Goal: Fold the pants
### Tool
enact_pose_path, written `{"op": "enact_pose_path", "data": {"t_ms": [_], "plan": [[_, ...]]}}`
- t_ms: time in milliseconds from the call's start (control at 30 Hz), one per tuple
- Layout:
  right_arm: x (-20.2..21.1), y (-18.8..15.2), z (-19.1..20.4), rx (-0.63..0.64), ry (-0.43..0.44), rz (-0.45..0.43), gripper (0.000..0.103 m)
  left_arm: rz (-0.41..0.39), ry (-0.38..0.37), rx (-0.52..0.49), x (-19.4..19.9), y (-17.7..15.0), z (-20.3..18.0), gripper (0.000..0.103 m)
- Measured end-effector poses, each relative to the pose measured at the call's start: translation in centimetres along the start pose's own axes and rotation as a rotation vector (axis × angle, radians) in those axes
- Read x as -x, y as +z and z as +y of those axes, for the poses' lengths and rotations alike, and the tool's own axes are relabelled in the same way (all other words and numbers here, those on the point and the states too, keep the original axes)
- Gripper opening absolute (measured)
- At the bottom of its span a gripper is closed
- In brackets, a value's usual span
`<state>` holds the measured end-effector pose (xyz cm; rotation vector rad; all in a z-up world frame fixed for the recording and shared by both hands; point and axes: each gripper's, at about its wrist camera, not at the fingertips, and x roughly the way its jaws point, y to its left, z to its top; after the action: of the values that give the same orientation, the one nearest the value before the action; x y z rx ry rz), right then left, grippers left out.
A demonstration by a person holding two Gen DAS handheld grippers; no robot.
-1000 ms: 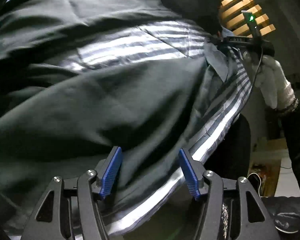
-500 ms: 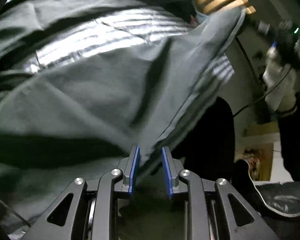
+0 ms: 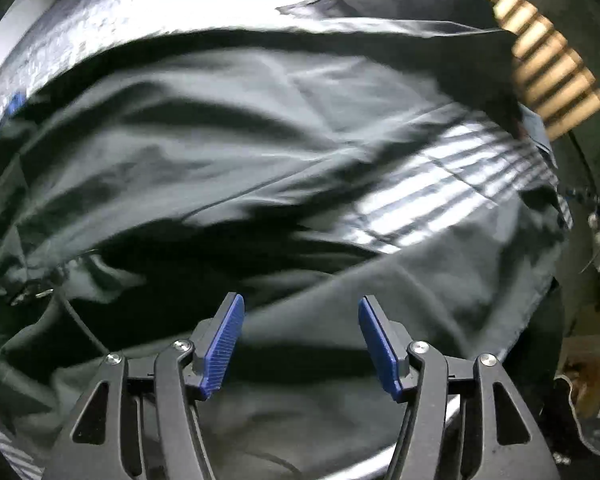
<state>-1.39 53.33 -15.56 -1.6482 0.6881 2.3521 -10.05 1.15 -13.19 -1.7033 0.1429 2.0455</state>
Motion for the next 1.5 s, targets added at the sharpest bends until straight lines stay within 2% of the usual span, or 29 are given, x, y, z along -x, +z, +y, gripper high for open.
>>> {"op": "enact_pose_path", "data": {"t_ms": [67, 167, 267, 400, 500, 567, 633, 667, 700, 733, 833, 967, 1100, 1167, 1200, 1233, 1333, 1433, 1500], "plan": [[-1.7, 0.2, 1.1, 0.029, -0.019, 0.048, 0.061, 0.008, 0.009, 0.04, -0.8, 0.6, 1.0, 0.063], [-3.0, -0.3, 2.8, 0.075, -0.02, 0.073, 0.061, -0.016, -0.034, 0.101, -0.1, 1.1, 2.3, 0.063], [-3.3, -0.7, 3.8, 0.112, -0.036, 0.071, 0.061, 0.008, -0.055, 0.085, -0.6, 1.5, 1.7, 0.063], [-3.3, -0.9, 3.9, 0.097, -0.044, 0.069, 0.061, 0.062, -0.037, 0.168, -3.6, 3.8, 0.9, 0.065], [-3.2, -1.2, 4.3, 0.116, -0.058, 0.073, 0.061, 0.039, -0.017, 0.212, -4.0, 4.7, 1.4, 0.065], [-3.2, -1.2, 4.4, 0.133, -0.064, 0.078, 0.061, 0.028, 0.01, 0.214, -3.9, 5.1, 1.6, 0.048], [-3.2, -1.4, 4.6, 0.144, -0.065, 0.074, 0.058, 0.026, 0.032, 0.207, -3.7, 5.1, 1.8, 0.006], [-3.1, -1.5, 4.7, 0.15, -0.062, 0.069, 0.053, 0.024, 0.007, 0.216, -3.4, 5.0, 2.1, 0.003], [-2.9, -1.5, 4.7, 0.154, -0.058, 0.066, 0.035, 0.012, 0.0, 0.223, -3.0, 4.9, 2.3, 0.002], [-2.7, -1.5, 4.7, 0.158, -0.051, 0.063, 0.027, -0.01, -0.005, 0.228, -2.4, 4.7, 2.5, 0.001], [-1.5, -1.7, 4.8, 0.171, -0.038, 0.026, 0.025, -0.06, -0.018, 0.247, -0.6, 4.4, 3.2, 0.0], [1.9, -1.5, 4.9, 0.196, -0.023, -0.076, 0.024, -0.157, -0.055, 0.302, 1.9, 5.4, 4.2, 0.0], [5.6, -0.8, 4.6, 0.155, 0.019, -0.23, 0.024, -0.266, 0.021, 0.309, 4.8, 5.7, 5.3, 0.001], [5.5, -0.7, 4.3, 0.151, -0.005, -0.222, 0.025, -0.208, 0.024, 0.26, 3.6, 6.5, 4.3, 0.002], [5.0, -0.8, 4.4, 0.174, -0.033, -0.198, 0.027, -0.161, -0.006, 0.244, 3.0, 6.7, 4.2, 0.009], [4.0, -0.9, 4.7, 0.207, -0.061, -0.152, 0.029, -0.109, -0.024, 0.231, 2.0, 6.7, 3.4, 0.024], [1.8, -1.4, 4.4, 0.222, -0.118, -0.053, 0.04, -0.088, 0.031, 0.195, 1.6, 5.9, 2.1, 0.049], [1.1, -2.0, 3.2, 0.178, -0.104, -0.031, 0.043, -0.019, 0.0, 0.202, 0.4, 5.1, 1.5, 0.049], [0.8, -2.3, 2.5, 0.15, -0.092, -0.013, 0.045, 0.027, 0.005, 0.18, -0.8, 4.6, 0.6, 0.048]]}}
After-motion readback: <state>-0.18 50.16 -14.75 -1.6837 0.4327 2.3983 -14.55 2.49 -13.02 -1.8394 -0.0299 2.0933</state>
